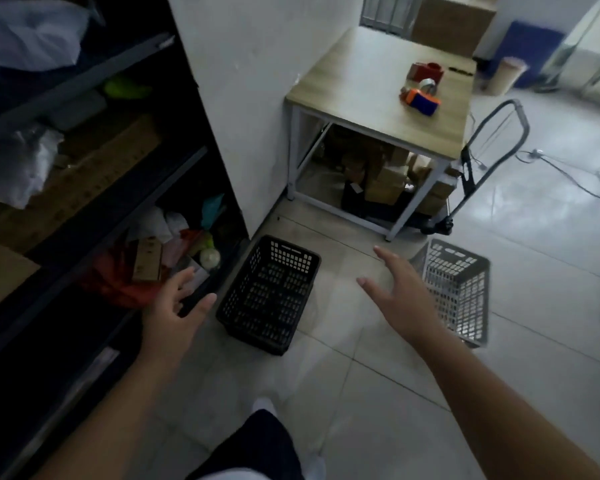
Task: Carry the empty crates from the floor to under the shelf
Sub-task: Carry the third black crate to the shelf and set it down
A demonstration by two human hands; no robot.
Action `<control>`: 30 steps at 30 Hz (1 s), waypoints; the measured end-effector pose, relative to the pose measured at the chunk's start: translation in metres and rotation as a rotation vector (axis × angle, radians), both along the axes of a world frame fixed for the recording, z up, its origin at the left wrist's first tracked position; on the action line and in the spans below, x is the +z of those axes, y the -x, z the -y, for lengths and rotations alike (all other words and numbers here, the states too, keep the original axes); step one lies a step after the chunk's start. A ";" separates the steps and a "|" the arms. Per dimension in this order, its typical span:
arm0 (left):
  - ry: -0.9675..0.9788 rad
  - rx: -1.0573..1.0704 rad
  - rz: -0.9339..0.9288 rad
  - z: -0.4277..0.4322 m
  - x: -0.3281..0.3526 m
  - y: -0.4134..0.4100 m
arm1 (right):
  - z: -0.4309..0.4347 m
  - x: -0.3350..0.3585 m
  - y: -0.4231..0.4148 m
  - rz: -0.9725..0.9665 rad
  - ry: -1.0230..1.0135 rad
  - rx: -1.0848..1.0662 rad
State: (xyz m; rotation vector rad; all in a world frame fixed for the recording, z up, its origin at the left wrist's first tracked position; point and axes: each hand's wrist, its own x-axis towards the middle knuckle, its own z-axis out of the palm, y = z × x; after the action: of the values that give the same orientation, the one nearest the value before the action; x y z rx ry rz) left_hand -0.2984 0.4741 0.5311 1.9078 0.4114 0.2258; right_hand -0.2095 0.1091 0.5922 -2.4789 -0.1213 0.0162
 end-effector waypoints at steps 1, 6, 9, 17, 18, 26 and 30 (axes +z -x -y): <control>-0.002 0.036 -0.013 0.000 -0.004 -0.008 | -0.002 -0.005 -0.021 -0.006 -0.007 0.019; 0.048 0.198 -0.051 -0.010 -0.033 -0.065 | -0.016 -0.033 -0.122 -0.042 0.016 0.115; 0.071 0.264 -0.072 -0.008 -0.045 -0.099 | -0.025 -0.044 -0.179 -0.058 0.024 0.144; 0.102 0.392 -0.196 0.013 -0.085 -0.163 | -0.047 -0.097 -0.300 -0.154 0.136 0.325; 0.109 0.431 -0.210 0.017 -0.093 -0.167 | -0.049 -0.109 -0.314 -0.179 0.150 0.357; 0.226 0.793 -0.384 0.056 -0.200 -0.193 | -0.069 -0.235 -0.426 -0.347 0.220 0.504; 0.232 0.880 -0.497 0.083 -0.294 -0.215 | -0.084 -0.325 -0.470 -0.397 0.180 0.537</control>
State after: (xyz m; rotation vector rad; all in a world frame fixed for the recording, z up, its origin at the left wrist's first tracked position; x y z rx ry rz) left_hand -0.0832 0.3915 0.2374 1.4323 1.5381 0.2559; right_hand 0.2601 0.1930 0.2668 -2.4896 -0.6288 0.7679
